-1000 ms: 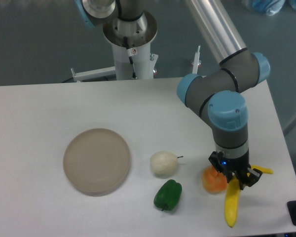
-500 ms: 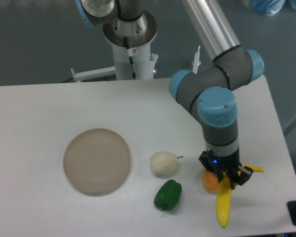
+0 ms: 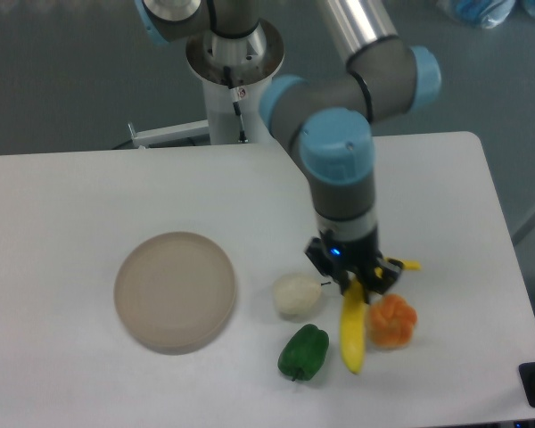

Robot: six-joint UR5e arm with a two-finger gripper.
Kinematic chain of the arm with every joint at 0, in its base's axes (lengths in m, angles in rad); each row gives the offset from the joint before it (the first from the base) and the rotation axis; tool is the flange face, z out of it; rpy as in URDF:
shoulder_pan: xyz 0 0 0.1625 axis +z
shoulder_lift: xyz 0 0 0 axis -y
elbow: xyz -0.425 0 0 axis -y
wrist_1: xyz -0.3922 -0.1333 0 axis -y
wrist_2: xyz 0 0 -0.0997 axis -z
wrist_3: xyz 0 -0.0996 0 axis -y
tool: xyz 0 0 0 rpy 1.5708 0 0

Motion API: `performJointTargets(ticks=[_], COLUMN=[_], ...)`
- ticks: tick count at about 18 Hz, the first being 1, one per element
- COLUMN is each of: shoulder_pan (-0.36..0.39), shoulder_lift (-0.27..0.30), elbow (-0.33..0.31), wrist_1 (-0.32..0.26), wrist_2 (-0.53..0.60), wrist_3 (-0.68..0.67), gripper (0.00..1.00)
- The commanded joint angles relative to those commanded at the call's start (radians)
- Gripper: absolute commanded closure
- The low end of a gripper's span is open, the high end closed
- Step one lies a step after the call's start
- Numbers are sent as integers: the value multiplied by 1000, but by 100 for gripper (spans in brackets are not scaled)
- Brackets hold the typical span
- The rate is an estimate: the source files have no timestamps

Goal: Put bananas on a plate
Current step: 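Lift the banana and carry it over the beige plate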

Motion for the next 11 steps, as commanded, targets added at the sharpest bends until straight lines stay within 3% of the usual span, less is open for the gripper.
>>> performJointTargets(ticks=[4, 7, 11], shoulder_pan=[-96, -141, -218], shoulder_lift=[17, -24, -80], elbow=[-46, -46, -63], wrist_1=[0, 20, 61], wrist_2=[-22, -34, -17], wrist_3=[-213, -470, -523], gripper=[67, 67, 66])
